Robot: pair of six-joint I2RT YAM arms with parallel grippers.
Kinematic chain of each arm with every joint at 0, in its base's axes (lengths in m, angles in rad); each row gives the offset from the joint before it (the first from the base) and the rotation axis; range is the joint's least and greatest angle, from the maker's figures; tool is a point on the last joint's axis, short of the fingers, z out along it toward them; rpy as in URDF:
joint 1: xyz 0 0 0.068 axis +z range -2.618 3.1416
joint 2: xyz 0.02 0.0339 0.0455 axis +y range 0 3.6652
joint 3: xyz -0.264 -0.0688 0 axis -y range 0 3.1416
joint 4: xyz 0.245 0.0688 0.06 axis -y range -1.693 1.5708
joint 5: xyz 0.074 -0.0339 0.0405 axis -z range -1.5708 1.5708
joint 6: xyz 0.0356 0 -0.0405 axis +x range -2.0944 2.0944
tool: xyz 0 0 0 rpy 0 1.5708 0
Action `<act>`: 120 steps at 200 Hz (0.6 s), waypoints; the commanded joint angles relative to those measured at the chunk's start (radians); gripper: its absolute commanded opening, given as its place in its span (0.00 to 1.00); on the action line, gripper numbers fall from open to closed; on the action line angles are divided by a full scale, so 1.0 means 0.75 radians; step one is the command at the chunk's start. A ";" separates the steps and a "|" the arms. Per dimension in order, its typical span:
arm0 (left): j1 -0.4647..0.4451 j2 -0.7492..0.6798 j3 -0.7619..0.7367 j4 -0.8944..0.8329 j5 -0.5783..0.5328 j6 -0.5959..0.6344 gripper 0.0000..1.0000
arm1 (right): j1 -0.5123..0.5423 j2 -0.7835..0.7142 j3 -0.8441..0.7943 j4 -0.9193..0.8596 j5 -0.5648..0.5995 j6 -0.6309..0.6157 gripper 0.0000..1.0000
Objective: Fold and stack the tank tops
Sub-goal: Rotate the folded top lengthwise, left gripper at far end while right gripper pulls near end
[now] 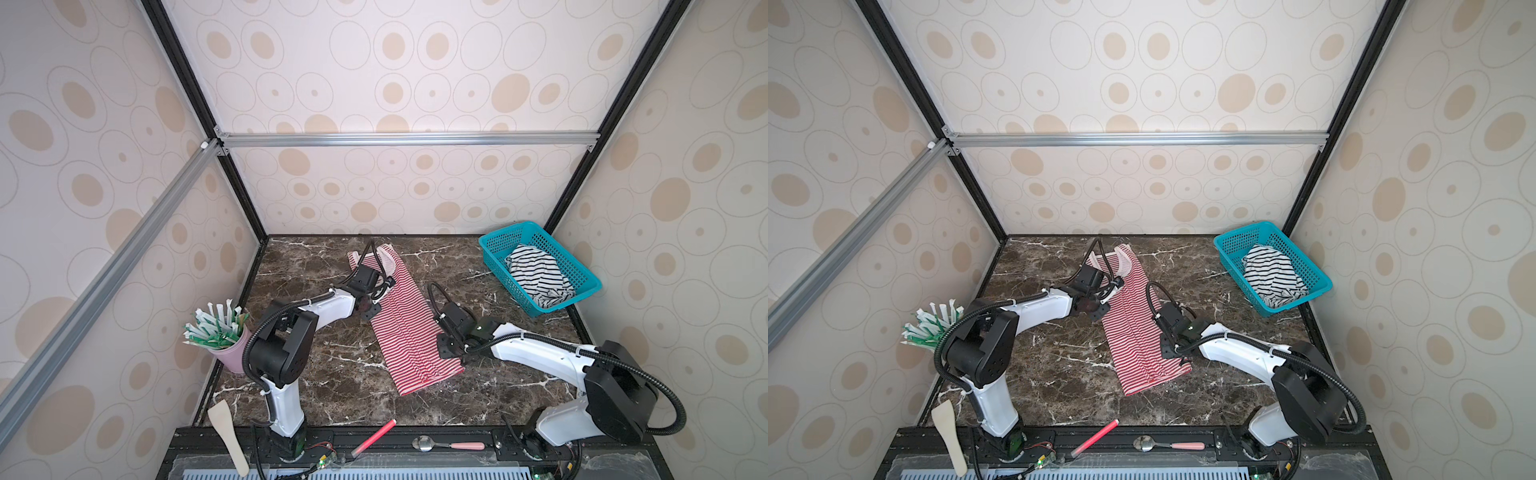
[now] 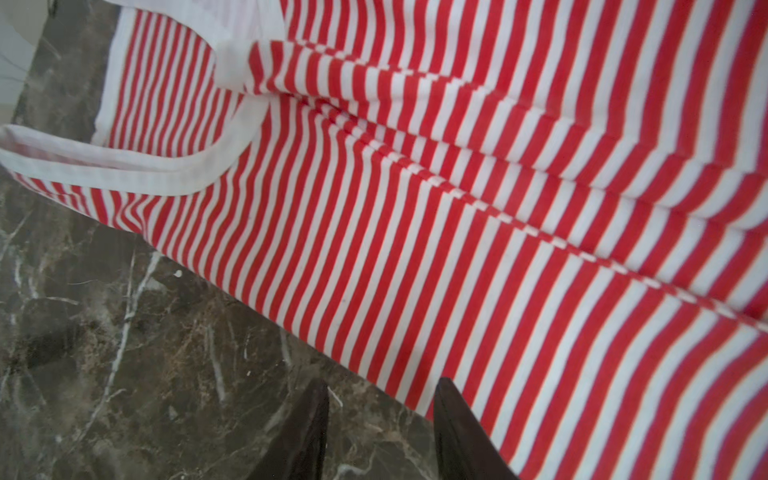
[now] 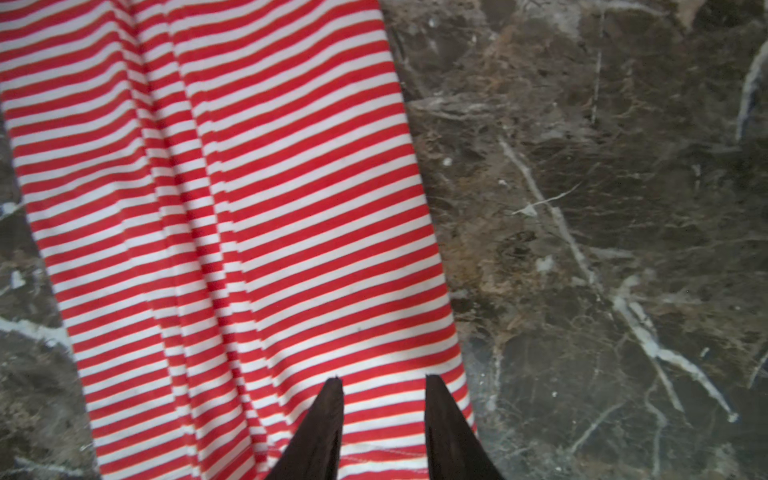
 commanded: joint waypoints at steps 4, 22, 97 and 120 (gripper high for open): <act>-0.013 0.057 0.028 0.046 0.005 -0.022 0.42 | -0.017 0.012 -0.030 0.056 -0.068 -0.039 0.35; -0.015 0.114 0.047 0.065 -0.032 -0.006 0.41 | -0.015 0.043 -0.077 0.095 -0.125 -0.018 0.34; -0.017 0.378 0.324 -0.015 -0.113 0.030 0.40 | 0.092 0.049 -0.248 0.179 -0.282 0.115 0.32; -0.017 0.436 0.425 -0.050 -0.115 0.026 0.40 | 0.182 0.070 -0.216 0.140 -0.276 0.151 0.32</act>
